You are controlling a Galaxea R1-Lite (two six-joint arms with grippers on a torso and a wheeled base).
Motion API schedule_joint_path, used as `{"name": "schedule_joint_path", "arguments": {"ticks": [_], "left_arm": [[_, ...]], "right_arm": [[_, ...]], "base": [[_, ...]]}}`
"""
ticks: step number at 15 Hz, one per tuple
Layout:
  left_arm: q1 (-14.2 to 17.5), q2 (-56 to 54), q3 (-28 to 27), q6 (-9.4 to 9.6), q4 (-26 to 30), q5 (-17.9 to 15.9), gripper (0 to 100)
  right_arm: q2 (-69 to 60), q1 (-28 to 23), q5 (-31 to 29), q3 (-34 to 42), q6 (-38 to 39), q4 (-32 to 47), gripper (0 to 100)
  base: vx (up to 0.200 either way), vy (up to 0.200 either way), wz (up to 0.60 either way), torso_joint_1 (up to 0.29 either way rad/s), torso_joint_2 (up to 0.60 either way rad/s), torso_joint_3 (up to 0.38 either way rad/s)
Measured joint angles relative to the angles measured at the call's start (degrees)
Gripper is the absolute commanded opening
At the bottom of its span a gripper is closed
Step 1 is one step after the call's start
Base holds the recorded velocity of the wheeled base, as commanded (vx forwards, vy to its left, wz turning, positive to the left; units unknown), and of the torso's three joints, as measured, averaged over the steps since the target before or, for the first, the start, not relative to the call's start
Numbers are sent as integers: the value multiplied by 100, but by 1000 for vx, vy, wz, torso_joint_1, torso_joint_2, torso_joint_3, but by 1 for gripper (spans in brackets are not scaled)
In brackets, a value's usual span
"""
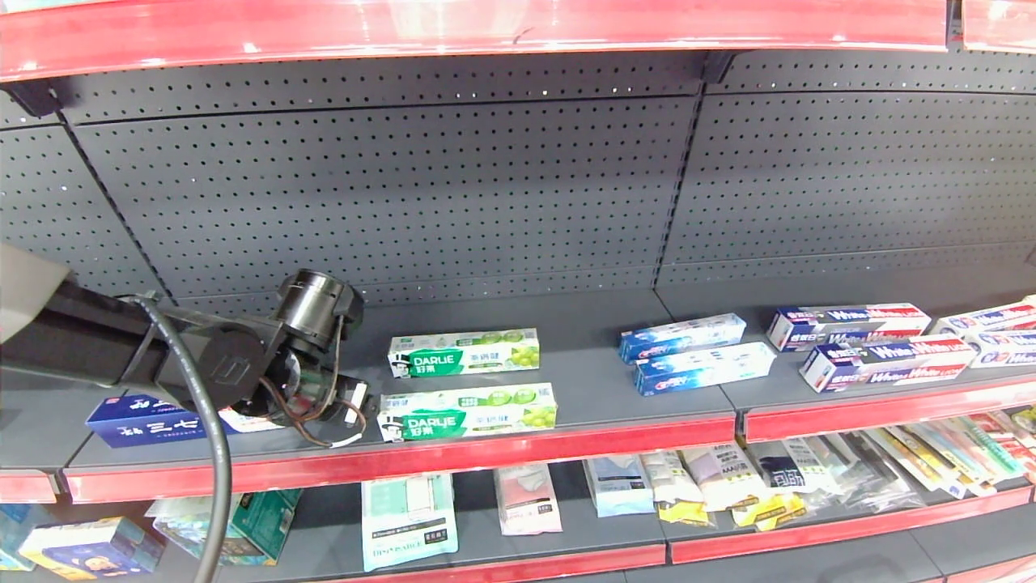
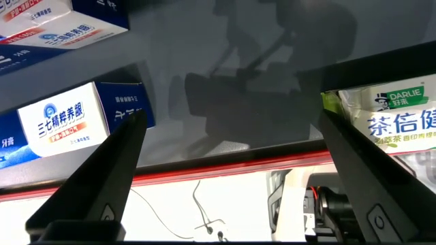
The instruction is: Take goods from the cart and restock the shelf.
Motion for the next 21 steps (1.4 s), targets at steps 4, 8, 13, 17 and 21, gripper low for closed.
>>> {"name": "schedule_joint_path", "arguments": {"ticks": [4, 8, 13, 17, 21], "left_arm": [[-30, 0, 0, -2, 0, 2, 100], [-41, -11, 0, -2, -2, 13, 100], [18, -140, 17, 50, 2, 41, 100], [463, -733, 308, 427, 13, 2, 100], [1243, -2126, 1279, 959, 26, -316, 100]], "right_arm": [[0, 2, 0, 0, -2, 0, 100], [0, 0, 0, 0, -2, 0, 100], [0, 2, 0, 0, -2, 0, 100], [0, 0, 0, 0, -2, 0, 100], [0, 2, 0, 0, -2, 0, 100]], "base": [[0, 0, 0, 0, 0, 0], [0, 0, 0, 0, 0, 0], [0, 0, 0, 0, 0, 0], [0, 0, 0, 0, 0, 0], [0, 0, 0, 0, 0, 0]]}}
